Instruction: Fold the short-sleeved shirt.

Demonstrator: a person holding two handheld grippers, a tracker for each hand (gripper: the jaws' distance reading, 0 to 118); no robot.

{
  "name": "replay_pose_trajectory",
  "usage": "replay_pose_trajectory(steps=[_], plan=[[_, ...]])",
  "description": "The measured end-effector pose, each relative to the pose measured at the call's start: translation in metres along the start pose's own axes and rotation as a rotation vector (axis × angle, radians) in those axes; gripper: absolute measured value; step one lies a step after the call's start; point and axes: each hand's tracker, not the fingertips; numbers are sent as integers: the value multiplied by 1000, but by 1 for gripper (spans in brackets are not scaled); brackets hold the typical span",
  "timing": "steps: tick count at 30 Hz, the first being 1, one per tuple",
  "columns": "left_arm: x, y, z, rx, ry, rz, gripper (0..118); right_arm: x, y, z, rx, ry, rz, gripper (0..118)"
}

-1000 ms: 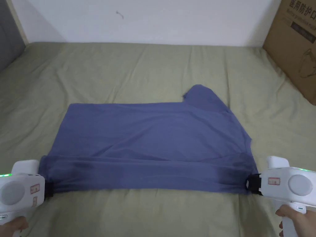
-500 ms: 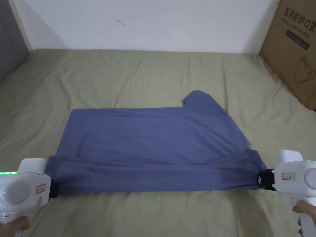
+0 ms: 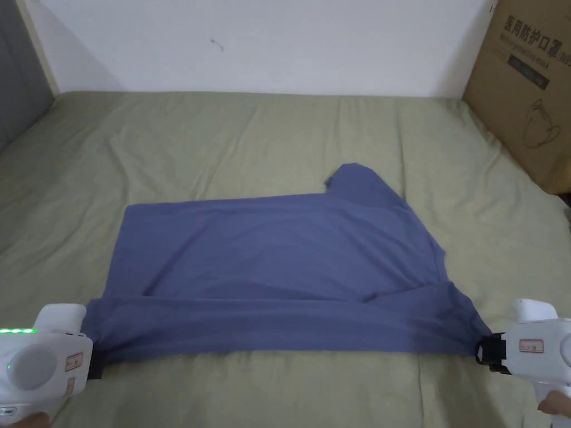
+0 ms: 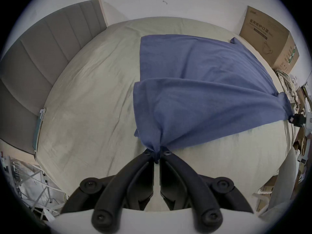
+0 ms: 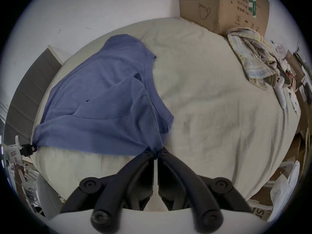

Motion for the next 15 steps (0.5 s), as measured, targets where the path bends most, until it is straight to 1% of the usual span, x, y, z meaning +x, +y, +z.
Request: replay_pose_trajectory(steps=[3, 7, 10, 15], plan=[[-1, 5, 4, 9, 12, -14, 4, 0, 4, 0, -7, -1, 19, 3], [-2, 7, 8, 20, 12, -11, 4, 6, 0, 2, 2, 17, 3, 3], [-3, 6, 9, 21, 10, -8, 4, 7, -6, 3, 3, 10, 13, 3], [-7, 2, 13, 21, 17, -12, 4, 13, -13, 7, 13, 29, -6, 3]])
